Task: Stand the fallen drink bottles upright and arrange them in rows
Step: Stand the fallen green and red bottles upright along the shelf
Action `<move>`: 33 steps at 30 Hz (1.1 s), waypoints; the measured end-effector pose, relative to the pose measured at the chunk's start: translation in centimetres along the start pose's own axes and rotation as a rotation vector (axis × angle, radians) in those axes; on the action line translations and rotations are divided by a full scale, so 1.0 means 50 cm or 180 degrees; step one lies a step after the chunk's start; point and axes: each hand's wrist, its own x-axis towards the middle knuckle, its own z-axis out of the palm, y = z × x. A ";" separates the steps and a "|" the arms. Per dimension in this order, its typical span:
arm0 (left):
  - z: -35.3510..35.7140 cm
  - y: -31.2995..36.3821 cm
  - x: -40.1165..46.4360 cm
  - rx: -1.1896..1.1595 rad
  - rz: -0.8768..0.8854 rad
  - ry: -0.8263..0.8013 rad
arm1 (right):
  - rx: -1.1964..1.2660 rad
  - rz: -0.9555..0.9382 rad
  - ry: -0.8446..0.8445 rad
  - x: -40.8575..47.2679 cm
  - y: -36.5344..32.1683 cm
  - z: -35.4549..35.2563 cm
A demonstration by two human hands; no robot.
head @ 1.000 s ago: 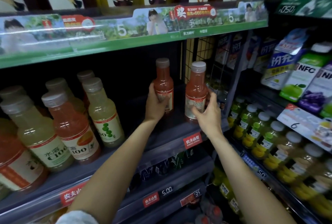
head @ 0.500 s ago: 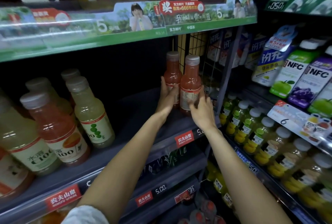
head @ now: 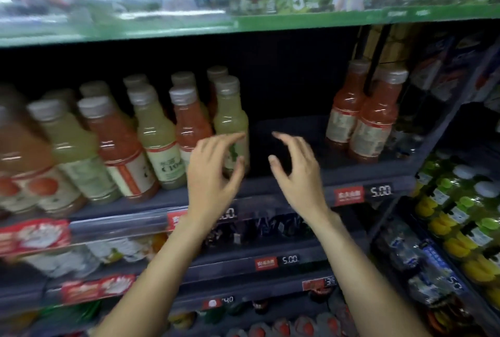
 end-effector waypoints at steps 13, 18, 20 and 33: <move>-0.043 -0.106 0.020 0.1457 -0.0787 0.0239 | 0.0168 0.0056 0.0029 0.053 -0.018 0.156; -0.046 -0.105 0.024 0.1480 -0.0770 0.0273 | 0.0222 0.0188 0.0048 0.065 0.018 0.135; -0.048 -0.110 0.022 0.1410 -0.0775 0.0246 | 0.0259 0.0308 -0.0045 0.074 0.030 0.128; -0.057 -0.109 0.023 0.1440 -0.0760 0.0134 | -0.0606 -0.0189 -0.0674 0.198 -0.088 0.138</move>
